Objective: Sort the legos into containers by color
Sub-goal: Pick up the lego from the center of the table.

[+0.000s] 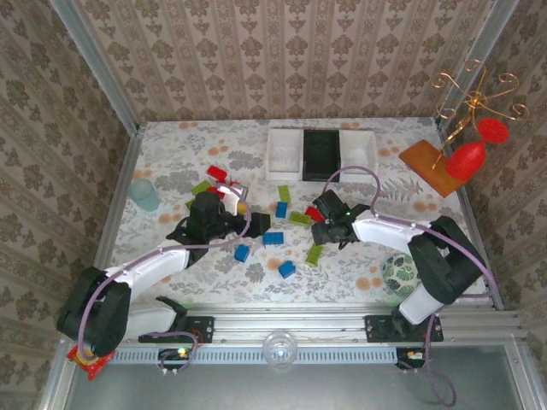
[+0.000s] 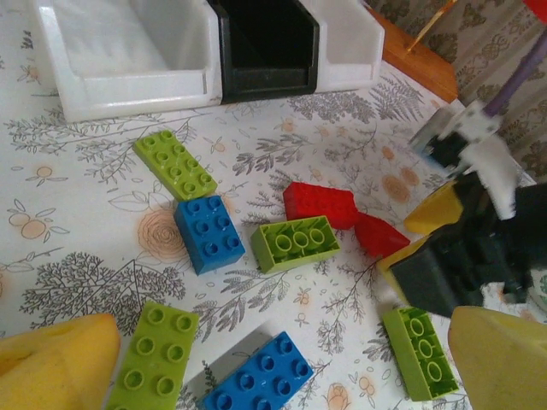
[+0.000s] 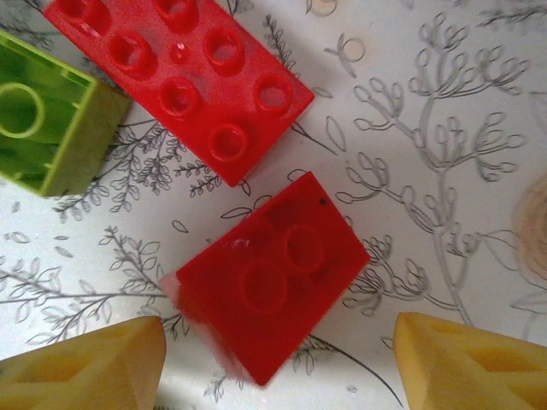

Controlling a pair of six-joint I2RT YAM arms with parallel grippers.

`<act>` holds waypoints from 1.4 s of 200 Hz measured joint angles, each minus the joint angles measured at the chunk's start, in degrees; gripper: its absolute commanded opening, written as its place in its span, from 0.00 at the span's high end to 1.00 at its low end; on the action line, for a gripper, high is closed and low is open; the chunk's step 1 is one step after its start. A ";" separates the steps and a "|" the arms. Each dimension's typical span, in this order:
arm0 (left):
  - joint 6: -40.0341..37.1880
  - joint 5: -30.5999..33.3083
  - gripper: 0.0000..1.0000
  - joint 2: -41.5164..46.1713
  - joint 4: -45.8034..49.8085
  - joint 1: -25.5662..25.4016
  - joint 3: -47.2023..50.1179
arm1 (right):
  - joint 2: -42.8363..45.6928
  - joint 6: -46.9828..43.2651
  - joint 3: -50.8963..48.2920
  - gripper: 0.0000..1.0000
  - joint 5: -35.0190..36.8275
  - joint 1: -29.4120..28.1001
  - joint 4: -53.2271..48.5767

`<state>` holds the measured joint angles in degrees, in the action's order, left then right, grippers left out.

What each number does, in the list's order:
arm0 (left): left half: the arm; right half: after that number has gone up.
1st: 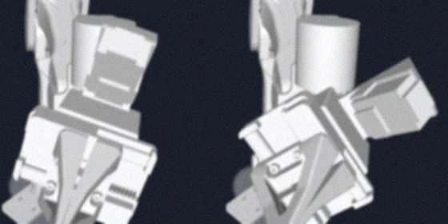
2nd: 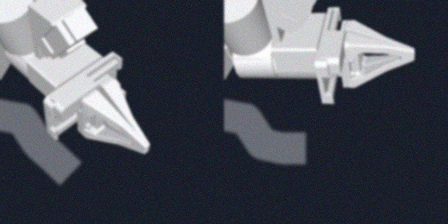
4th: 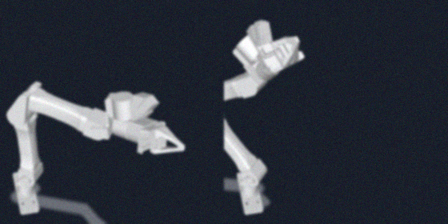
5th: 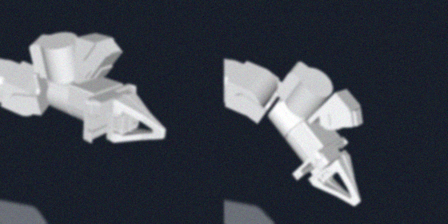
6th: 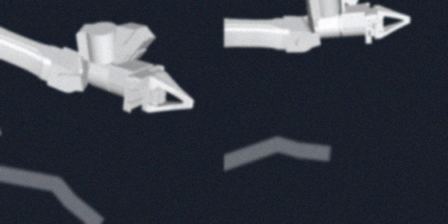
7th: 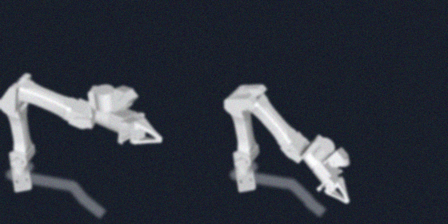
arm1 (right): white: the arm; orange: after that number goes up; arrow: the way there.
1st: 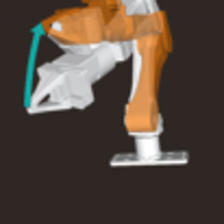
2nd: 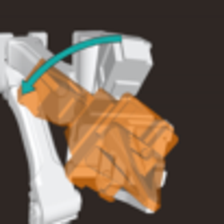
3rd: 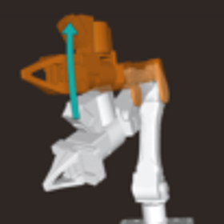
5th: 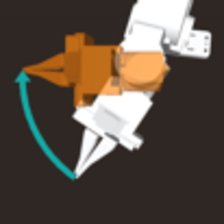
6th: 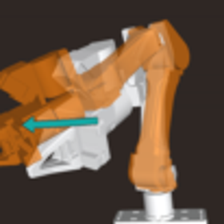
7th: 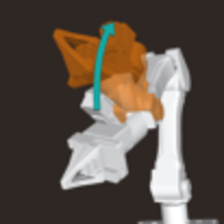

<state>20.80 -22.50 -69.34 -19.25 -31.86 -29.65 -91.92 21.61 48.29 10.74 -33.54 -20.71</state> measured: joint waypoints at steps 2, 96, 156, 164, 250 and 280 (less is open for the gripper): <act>0.07 0.00 0.00 0.00 -0.15 0.00 0.00 | -0.28 0.02 0.04 0.30 0.00 0.00 0.04; 0.74 1.22 0.00 -0.31 -1.01 -0.44 0.00 | -3.32 -0.85 1.16 0.50 -0.46 0.28 2.80; 1.09 2.27 0.00 -0.42 -0.98 -0.44 0.00 | -3.93 -0.15 0.72 0.43 -0.02 4.66 8.68; 1.11 2.43 0.00 -0.48 -0.98 -0.44 0.00 | -4.11 0.13 0.72 0.43 -0.02 5.18 9.33; 1.11 3.58 0.00 -1.18 -0.96 -0.44 0.00 | -5.31 3.63 0.72 0.56 1.51 6.58 11.34; 1.11 3.93 0.00 -1.88 -0.92 -0.44 0.00 | -4.90 3.56 0.70 0.63 1.60 7.13 11.52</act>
<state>21.91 -18.57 -71.22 -20.16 -32.29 -29.65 -96.82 25.17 48.99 12.34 -26.41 -9.19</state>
